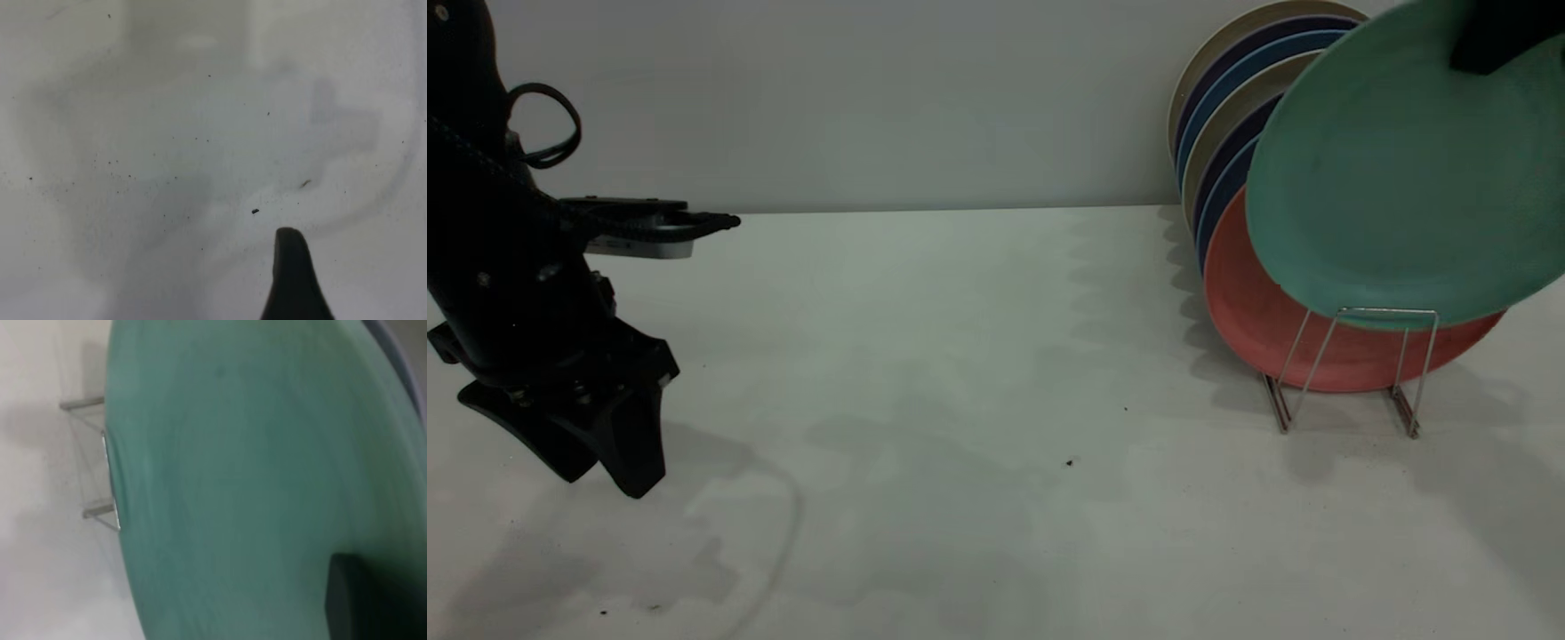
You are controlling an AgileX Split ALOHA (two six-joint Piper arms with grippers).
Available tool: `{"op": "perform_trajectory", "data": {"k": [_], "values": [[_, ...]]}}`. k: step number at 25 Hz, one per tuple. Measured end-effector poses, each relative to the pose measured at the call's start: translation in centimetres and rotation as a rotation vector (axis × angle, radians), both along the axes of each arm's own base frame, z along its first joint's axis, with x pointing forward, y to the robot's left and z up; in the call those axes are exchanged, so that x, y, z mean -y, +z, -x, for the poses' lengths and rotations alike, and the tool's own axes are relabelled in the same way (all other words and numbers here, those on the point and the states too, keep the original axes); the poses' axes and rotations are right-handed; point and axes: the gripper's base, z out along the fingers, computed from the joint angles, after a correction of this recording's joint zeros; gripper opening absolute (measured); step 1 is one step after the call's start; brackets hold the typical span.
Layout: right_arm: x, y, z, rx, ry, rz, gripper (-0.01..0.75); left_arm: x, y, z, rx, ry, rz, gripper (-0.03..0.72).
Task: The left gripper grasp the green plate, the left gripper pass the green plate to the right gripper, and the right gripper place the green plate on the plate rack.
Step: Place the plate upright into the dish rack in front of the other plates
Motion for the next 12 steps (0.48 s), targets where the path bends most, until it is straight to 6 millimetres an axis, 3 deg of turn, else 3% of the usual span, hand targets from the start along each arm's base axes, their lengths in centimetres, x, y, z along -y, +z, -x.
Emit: {"op": "perform_trajectory", "data": {"k": [12], "values": [[-0.3,-2.0,-0.9,-0.043,-0.015,-0.029,0.093,0.0,0.0,0.0,-0.001,0.011,0.000,0.518]]}}
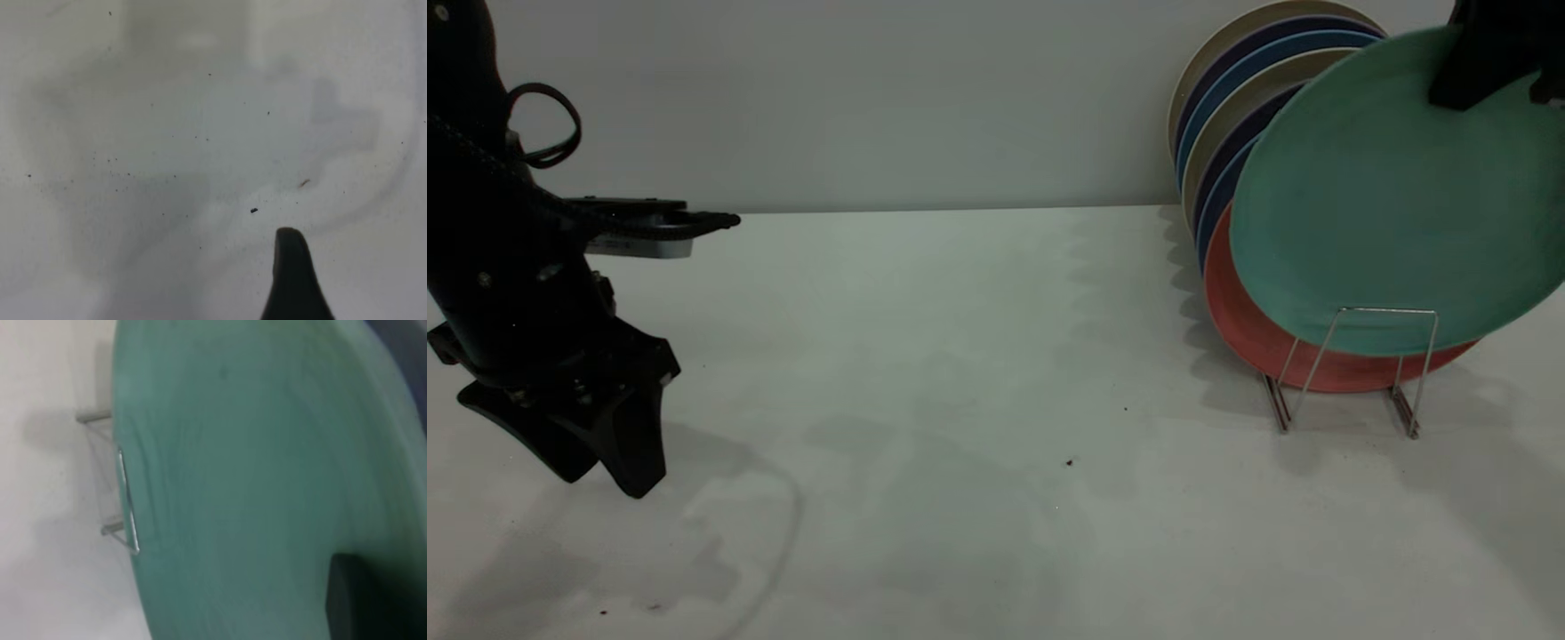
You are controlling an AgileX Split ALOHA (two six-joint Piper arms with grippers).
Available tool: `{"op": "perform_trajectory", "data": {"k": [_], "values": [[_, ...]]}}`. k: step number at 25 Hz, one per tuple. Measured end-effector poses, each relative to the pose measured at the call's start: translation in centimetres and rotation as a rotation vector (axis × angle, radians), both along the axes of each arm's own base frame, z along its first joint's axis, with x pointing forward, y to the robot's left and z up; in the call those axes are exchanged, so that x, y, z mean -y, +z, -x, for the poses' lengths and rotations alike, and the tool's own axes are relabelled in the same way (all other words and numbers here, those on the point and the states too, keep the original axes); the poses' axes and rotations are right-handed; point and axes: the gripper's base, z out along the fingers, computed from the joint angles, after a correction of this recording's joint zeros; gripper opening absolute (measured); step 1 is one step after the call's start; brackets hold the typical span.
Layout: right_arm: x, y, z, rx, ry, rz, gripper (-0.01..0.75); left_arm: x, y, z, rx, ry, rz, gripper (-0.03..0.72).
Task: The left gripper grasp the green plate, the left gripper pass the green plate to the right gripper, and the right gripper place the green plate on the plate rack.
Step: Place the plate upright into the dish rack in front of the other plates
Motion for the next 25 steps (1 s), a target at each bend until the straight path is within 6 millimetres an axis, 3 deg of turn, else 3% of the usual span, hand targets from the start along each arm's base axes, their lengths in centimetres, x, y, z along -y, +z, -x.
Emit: {"op": "perform_trajectory", "data": {"k": [4,10,18,21,25], "values": [[0.0,-0.5,-0.1,-0.016,-0.001,-0.001,0.142,0.0,0.0,0.0,0.000,0.001,0.000,0.518],[-0.2,-0.8,-0.1,-0.040,-0.009,-0.022,0.285,0.0,0.0,0.0,0.000,0.002,0.000,0.518],[-0.7,-1.1,0.6,-0.139,-0.066,-0.126,0.317,0.0,0.0,0.0,-0.002,0.016,-0.001,0.518],[-0.8,-1.2,0.7,-0.183,-0.178,-0.195,0.317,0.0,0.0,0.0,-0.004,0.044,-0.005,0.518],[-0.8,-1.0,0.9,-0.248,-0.483,-0.367,0.318,-0.2,0.5,-0.6,0.007,0.058,-0.038,0.518]]}}
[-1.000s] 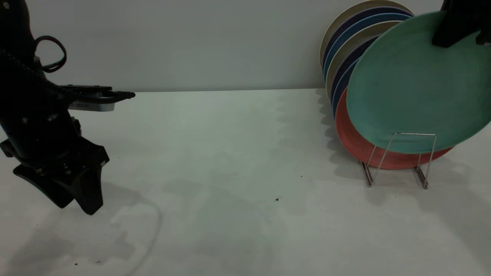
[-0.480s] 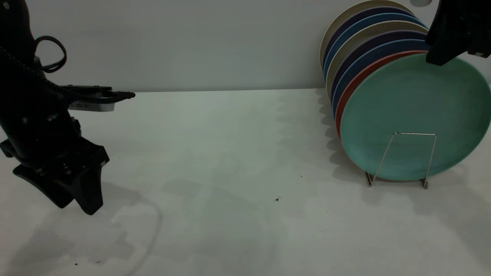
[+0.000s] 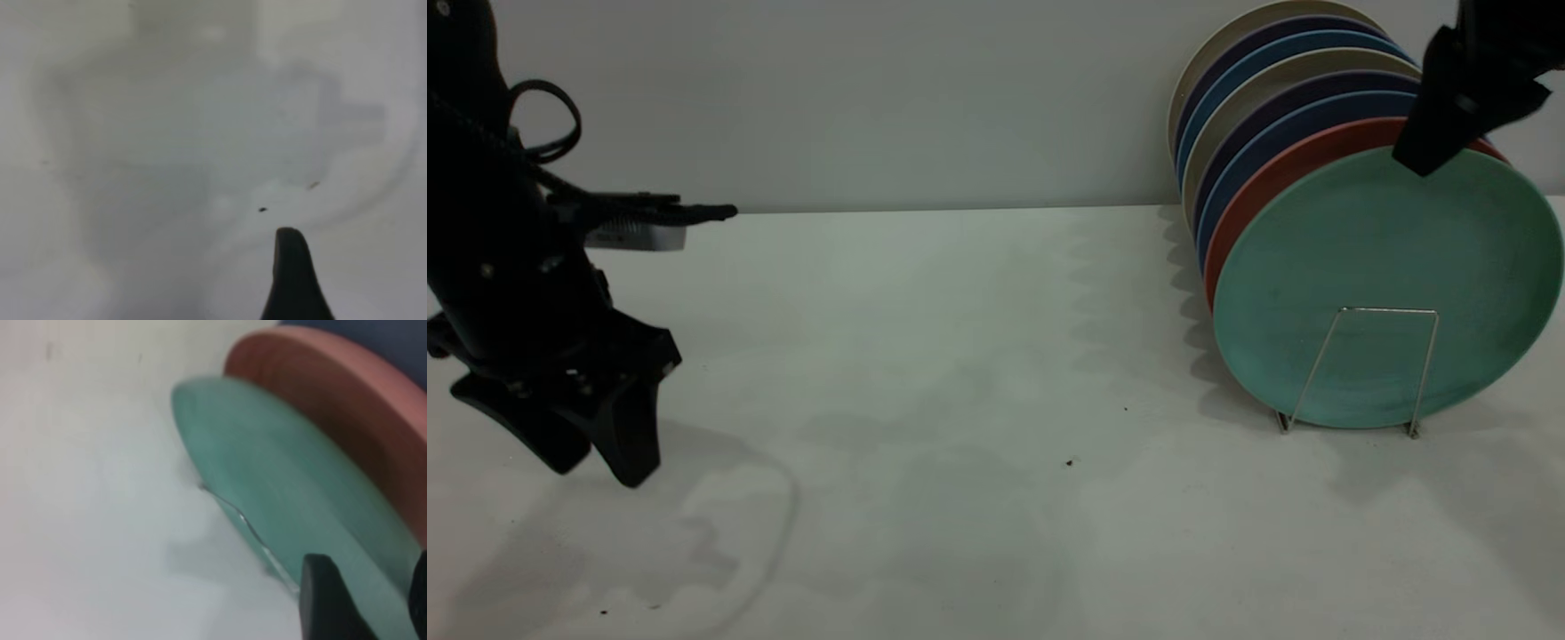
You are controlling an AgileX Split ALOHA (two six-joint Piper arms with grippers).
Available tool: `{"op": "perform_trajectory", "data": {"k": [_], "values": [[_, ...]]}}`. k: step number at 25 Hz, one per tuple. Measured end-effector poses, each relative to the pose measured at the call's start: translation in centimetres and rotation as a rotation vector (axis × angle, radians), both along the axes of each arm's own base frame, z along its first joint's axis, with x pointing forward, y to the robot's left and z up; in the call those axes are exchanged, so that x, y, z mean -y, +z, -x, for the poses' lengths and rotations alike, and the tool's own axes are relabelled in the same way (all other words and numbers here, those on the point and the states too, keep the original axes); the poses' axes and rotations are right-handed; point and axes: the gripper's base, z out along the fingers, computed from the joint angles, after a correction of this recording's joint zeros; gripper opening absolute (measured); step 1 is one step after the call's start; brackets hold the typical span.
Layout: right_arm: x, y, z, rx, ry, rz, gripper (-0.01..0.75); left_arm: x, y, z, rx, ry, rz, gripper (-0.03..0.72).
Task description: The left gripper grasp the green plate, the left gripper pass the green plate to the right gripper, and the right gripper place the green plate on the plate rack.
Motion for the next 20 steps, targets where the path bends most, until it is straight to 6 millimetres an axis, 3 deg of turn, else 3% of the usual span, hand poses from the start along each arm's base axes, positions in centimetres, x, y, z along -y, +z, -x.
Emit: {"op": "perform_trajectory", "data": {"k": [6,13,20], "values": [[0.0,1.6,1.8,-0.194,-0.443,-0.201,0.318,-1.0,2.8,-0.4,0.055,0.063,-0.109,0.518],[1.2,1.7,4.7,-0.443,-0.543,-0.035,0.318,-2.8,8.9,1.4,0.137,0.164,-0.257,0.518],[1.7,3.7,6.5,-0.432,-0.562,-0.013,0.318,-4.0,17.1,6.5,0.263,0.232,-0.261,0.518]]}}
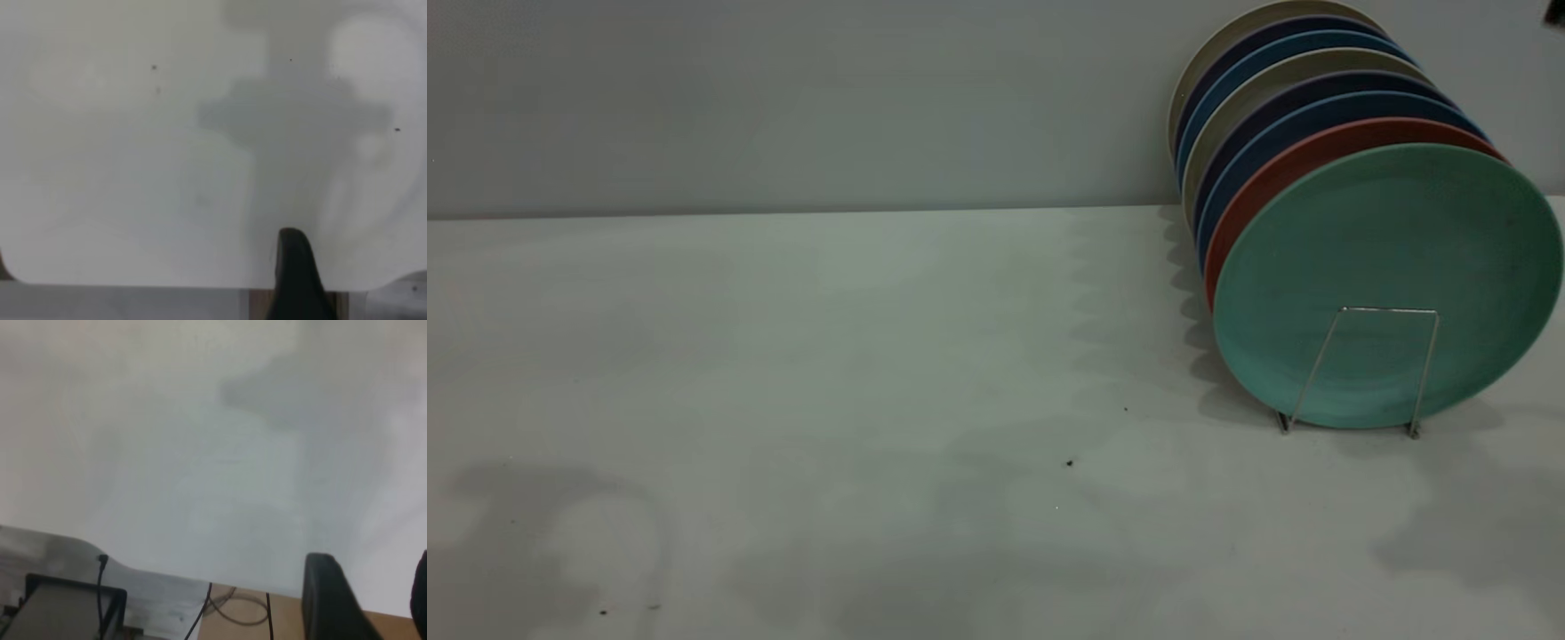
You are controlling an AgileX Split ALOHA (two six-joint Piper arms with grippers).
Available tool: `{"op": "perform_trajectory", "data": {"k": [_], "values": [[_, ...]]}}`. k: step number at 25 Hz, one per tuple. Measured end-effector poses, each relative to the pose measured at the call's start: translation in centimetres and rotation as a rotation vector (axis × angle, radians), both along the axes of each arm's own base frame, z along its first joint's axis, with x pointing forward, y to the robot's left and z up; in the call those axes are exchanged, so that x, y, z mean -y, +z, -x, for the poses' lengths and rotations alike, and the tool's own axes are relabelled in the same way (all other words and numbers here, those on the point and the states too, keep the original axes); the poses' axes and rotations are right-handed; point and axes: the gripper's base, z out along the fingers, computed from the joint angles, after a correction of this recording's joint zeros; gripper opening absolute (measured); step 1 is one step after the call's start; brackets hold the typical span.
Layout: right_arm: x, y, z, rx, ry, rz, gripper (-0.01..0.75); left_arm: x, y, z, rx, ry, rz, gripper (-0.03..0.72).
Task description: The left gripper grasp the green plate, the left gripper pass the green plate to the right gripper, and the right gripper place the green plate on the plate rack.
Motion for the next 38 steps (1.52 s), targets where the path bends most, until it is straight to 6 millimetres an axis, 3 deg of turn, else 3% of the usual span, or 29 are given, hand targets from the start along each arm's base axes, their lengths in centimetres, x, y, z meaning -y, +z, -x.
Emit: {"op": "perform_trajectory", "data": {"k": [4,8,15,22,29,33,38], "values": [[0.4,2.0,3.2,0.054,0.000,-0.009,0.318,-0.8,3.5,4.4,0.087,0.018,0.013,0.518],[0.9,3.9,7.2,0.122,0.000,-0.019,0.318,-1.7,5.4,9.3,0.184,0.027,0.031,0.518],[1.9,7.5,15.0,0.335,0.002,-0.047,0.318,-2.9,6.3,16.3,0.385,0.027,0.069,0.518],[2.8,9.1,21.8,0.551,0.003,-0.075,0.318,-3.6,5.6,20.8,0.525,0.026,0.102,0.518],[3.6,8.1,27.5,0.726,0.010,-0.094,0.318,-4.1,3.5,24.8,0.653,0.007,0.142,0.518],[3.8,6.0,29.2,0.755,0.034,-0.086,0.318,-4.0,1.6,26.1,0.676,-0.085,0.130,0.518],[3.8,2.5,29.6,0.701,0.048,-0.073,0.318,-3.1,-0.3,26.9,0.675,-0.184,0.208,0.518]]}}
